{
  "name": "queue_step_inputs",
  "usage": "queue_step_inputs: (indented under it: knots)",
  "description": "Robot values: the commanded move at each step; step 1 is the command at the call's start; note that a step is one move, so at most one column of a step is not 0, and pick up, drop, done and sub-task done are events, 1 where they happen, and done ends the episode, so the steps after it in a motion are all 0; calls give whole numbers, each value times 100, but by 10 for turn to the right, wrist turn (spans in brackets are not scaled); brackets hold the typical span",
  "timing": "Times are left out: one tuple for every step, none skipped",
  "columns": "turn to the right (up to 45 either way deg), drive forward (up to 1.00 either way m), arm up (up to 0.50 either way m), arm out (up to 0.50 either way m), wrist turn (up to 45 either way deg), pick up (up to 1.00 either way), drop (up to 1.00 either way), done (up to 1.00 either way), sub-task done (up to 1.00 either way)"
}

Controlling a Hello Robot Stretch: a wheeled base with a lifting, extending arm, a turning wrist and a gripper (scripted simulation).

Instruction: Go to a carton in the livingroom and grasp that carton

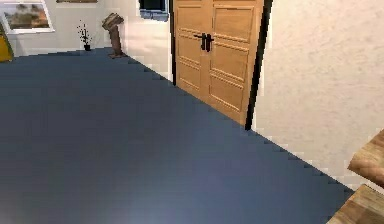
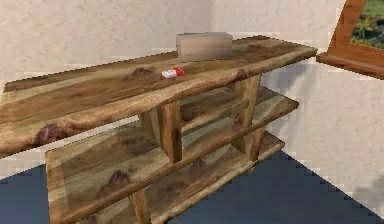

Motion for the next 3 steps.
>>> queue_step_inputs:
  knots:
    - [450,0,0,0,0,0,0,0,0]
    - [420,0,0,0,0,0,0,0,0]
    - [0,45,0,0,0,0,0,0,0]
